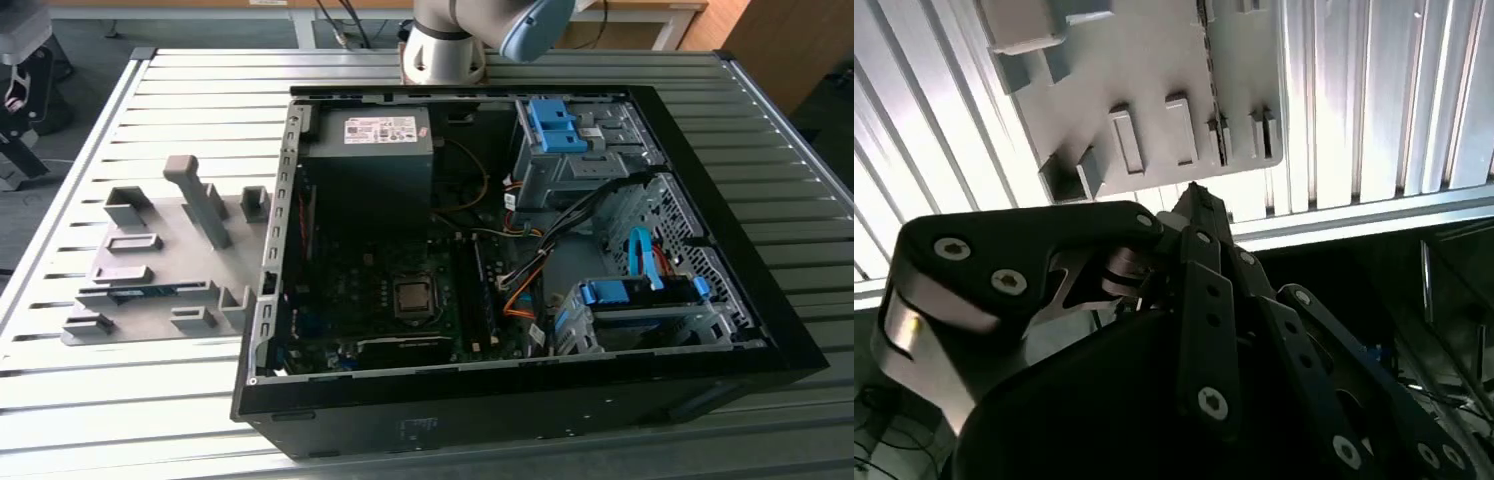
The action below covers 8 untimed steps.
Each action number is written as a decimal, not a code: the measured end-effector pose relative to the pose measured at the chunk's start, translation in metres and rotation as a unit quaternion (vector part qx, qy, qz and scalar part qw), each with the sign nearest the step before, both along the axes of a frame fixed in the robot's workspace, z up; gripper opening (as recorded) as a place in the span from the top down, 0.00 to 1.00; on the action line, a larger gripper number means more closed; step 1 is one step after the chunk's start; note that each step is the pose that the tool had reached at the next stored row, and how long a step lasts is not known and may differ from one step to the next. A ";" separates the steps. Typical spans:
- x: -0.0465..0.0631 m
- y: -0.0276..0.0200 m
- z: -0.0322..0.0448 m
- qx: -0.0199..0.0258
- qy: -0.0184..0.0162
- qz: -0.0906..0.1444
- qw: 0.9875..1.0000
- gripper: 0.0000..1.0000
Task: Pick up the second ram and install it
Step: 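Pick up the second ram and move it above second insertion slot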
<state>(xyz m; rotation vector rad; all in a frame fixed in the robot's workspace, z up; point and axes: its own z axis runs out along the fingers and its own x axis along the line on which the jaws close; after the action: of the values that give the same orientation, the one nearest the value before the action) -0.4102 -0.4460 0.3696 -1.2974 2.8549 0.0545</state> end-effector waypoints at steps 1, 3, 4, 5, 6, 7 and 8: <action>0.000 0.0000 -0.0003 0.000 0.000 0.008 1.000 0.89; 0.000 0.0000 -0.0010 0.000 0.000 0.025 1.000 0.89; 0.000 0.0000 -0.0013 0.000 0.000 0.034 0.999 0.89; 0.000 0.0000 -0.0016 0.000 0.000 0.042 0.999 0.89; 0.000 0.0000 -0.0019 0.000 0.000 0.050 0.999 0.89; 0.000 0.0000 -0.0022 0.000 0.000 0.058 0.998 0.89; 0.000 0.0000 -0.0025 0.000 0.000 0.067 0.998 0.89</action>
<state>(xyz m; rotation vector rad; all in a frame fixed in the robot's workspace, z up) -0.4102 -0.4460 0.3671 -1.4873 2.7638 0.0541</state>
